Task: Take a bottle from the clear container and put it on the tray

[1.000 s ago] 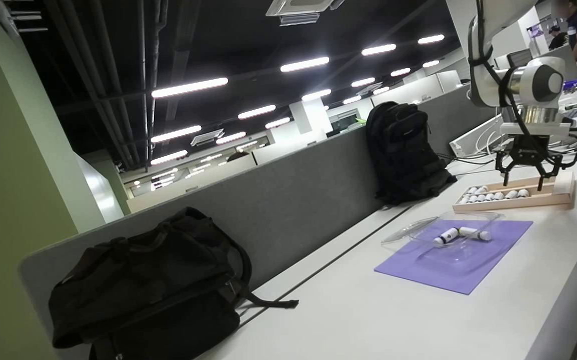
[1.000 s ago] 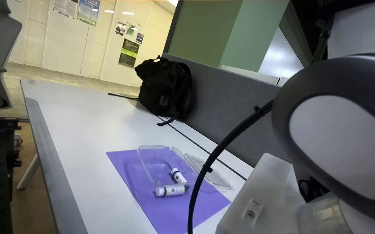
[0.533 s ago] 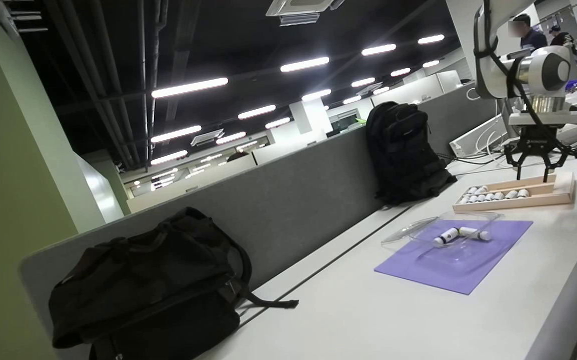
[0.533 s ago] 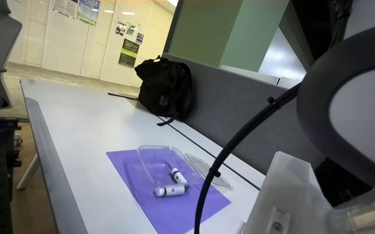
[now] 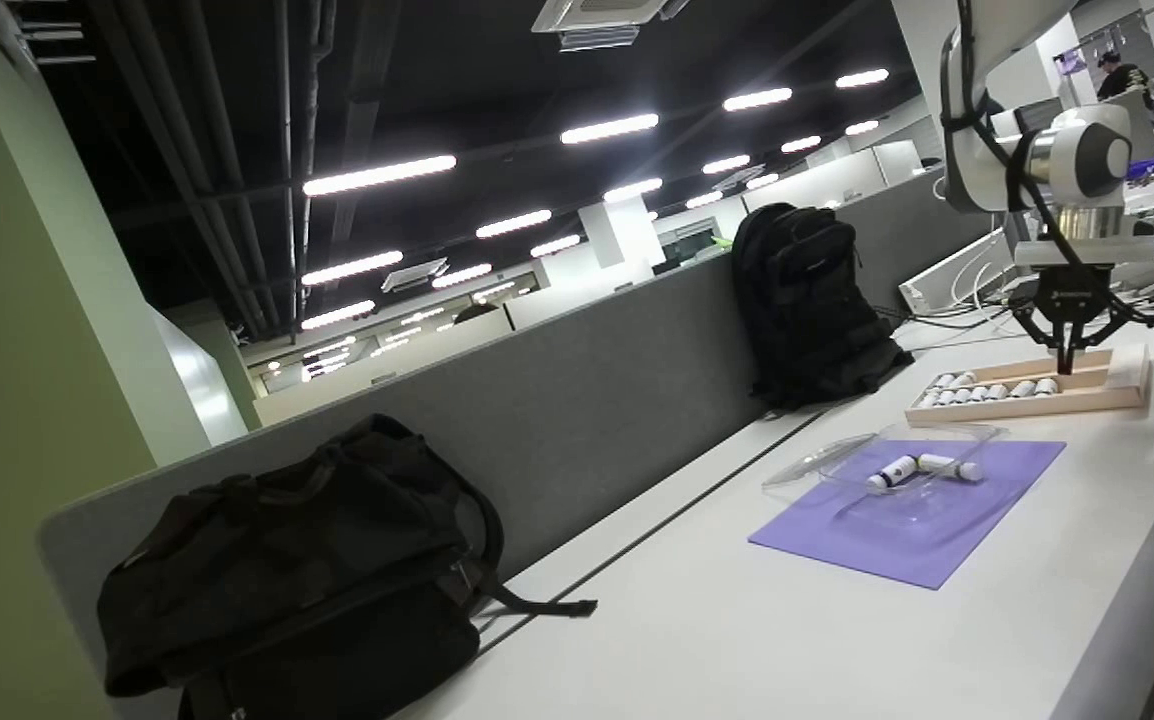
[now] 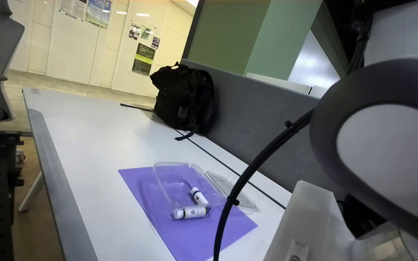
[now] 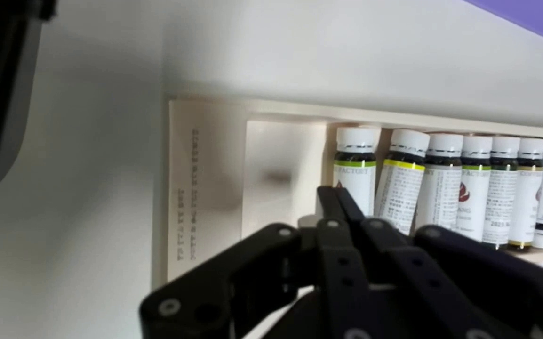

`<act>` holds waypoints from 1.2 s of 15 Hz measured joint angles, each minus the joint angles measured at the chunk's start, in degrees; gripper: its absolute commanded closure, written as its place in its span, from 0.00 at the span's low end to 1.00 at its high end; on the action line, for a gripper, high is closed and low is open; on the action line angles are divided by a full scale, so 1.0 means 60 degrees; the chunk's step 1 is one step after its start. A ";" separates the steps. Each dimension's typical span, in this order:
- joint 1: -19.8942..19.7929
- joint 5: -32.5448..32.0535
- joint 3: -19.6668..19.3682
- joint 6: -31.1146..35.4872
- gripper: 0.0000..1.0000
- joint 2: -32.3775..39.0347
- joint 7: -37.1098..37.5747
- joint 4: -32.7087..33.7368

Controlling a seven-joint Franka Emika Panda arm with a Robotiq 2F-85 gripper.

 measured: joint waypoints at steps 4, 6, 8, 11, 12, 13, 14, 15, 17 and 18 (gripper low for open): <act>0.0213 -0.0074 0.0158 0.0424 1.00 0.0345 0.0286 0.0089; 0.0342 -0.0107 0.0199 0.0591 1.00 0.0508 0.0506 0.0173; 0.0358 0.0002 0.0317 0.0804 1.00 0.0608 0.0578 0.0284; 0.0230 0.0657 0.0601 0.1116 1.00 0.0628 0.0450 0.0437; 0.0189 0.0890 0.0677 0.1219 1.00 0.0628 0.0359 0.0483; 0.0159 0.1103 0.0726 0.1280 1.00 0.0628 0.0255 0.0528; 0.0148 0.1278 0.0749 0.1331 1.00 0.0628 0.0171 0.0565; 0.0148 0.1324 0.0754 0.1365 1.00 0.0628 0.0152 0.0590; 0.0173 0.1194 0.0714 0.1332 1.00 0.0628 0.0155 0.0588; 0.0199 0.0982 0.0648 0.1190 0.74 0.0613 0.0168 0.0573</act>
